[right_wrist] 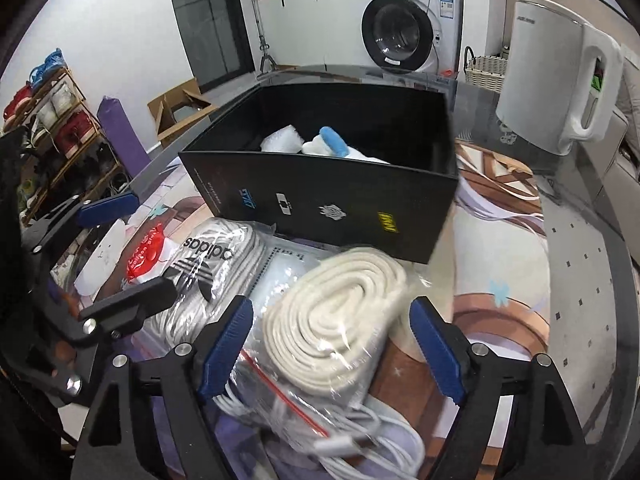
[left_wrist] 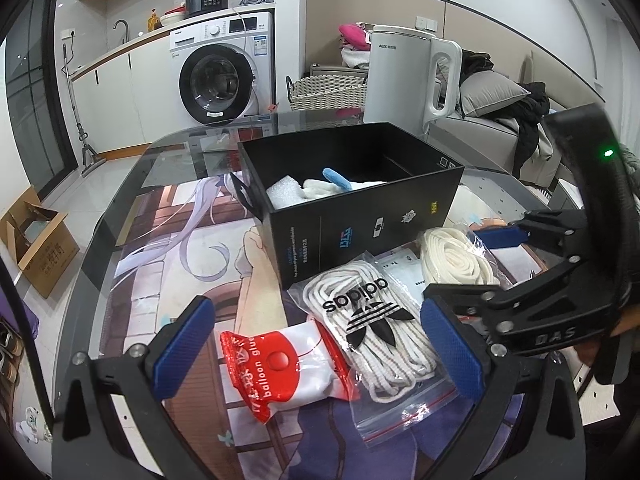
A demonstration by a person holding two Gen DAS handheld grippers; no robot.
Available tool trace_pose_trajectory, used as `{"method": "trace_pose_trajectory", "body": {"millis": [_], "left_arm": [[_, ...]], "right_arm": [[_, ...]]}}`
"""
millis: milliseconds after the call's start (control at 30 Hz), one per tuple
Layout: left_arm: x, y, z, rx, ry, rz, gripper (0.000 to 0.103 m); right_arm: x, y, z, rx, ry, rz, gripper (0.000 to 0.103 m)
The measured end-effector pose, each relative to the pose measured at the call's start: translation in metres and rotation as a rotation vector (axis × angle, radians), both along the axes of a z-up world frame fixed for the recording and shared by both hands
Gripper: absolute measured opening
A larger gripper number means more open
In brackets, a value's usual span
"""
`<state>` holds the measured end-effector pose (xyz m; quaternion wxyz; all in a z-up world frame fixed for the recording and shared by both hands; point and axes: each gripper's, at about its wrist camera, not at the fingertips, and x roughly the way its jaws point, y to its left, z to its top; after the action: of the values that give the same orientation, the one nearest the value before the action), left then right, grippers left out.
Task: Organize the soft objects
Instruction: 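Grasp the bagged white rope coil with the right gripper and lift it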
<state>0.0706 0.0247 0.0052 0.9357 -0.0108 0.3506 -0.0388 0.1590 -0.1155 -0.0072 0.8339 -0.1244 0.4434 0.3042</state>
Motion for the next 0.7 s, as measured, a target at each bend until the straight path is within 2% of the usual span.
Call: {"method": "trace_pose_trajectory", "body": {"millis": [100, 133, 167, 233, 267, 367, 467, 700], "left_arm": [[0.0, 0.001, 0.001, -0.001, -0.001, -0.001, 0.103], [0.0, 0.001, 0.001, -0.001, -0.001, -0.001, 0.103], [0.0, 0.001, 0.001, -0.002, -0.002, -0.001, 0.103], [0.0, 0.001, 0.001, -0.003, -0.001, -0.002, 0.103], [0.0, 0.001, 0.001, -0.002, 0.0, -0.001, 0.103], [0.0, 0.0, 0.001, 0.0, 0.0, -0.005, 0.103], [0.0, -0.003, 0.0, 0.004, -0.001, -0.011, 0.103], [0.002, -0.009, -0.006, -0.008, 0.016, -0.032, 0.103]], "right_arm": [[0.005, 0.006, -0.005, -0.015, 0.006, -0.02, 0.082], [0.005, 0.005, -0.006, -0.015, 0.005, -0.023, 0.079], [0.005, 0.005, -0.006, -0.015, 0.0, -0.024, 0.071], [0.004, 0.001, -0.006, -0.004, -0.005, -0.012, 0.063], [0.003, -0.001, -0.006, -0.002, -0.012, -0.002, 0.053], [-0.001, -0.009, -0.006, 0.007, -0.02, 0.01, 0.043], [-0.003, -0.016, -0.005, 0.027, -0.026, 0.012, 0.039], [-0.019, -0.034, 0.013, 0.126, -0.096, 0.051, 0.039]]}}
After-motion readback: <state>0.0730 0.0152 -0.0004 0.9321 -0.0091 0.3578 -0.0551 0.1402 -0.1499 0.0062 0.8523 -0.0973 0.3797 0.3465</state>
